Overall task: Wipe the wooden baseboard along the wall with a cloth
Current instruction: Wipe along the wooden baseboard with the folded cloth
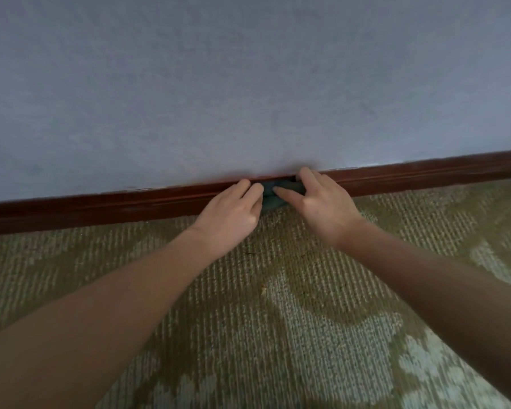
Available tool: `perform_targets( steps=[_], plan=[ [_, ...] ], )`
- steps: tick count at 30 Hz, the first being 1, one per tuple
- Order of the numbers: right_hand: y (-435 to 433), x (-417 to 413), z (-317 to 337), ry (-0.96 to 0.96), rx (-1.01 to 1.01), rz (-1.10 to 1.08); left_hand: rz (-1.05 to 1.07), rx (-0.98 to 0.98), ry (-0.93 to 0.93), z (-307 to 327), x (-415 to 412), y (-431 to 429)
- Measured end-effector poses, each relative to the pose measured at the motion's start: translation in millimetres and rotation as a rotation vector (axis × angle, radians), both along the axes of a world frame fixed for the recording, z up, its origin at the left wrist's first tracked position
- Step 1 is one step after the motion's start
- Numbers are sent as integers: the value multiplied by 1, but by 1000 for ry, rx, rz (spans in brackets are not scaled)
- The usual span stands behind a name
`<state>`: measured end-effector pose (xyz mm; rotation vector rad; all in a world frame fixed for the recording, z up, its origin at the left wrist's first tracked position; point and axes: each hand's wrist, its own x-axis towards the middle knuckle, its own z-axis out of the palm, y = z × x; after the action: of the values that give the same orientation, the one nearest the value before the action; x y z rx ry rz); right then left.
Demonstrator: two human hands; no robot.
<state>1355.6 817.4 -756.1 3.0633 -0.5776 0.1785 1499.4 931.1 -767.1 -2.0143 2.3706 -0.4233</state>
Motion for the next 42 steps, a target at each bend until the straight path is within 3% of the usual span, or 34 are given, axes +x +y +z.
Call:
perform_targets(
  steps=[7,11,19,29,34,42],
  plan=[
    [-22,-28,2,33,-33,-35,-44,-4,28,4,-25,-25],
    [-36,-43,3,50,-58,-63,-104,-19,-56,3,-36,-40],
    [-32,-44,-10,-96,29,-102,-145,-8,-106,-1,-32,-45],
    [-29,-36,-13,-172,37,-22,-192,-46,-71,0,-10,-34],
    [-47,-56,-18,-168,46,-66,-192,-73,37,-9,-31,-55],
    [-44,-57,-21,-210,54,-98,-62,-24,74,-5,-44,-53]
  ],
)
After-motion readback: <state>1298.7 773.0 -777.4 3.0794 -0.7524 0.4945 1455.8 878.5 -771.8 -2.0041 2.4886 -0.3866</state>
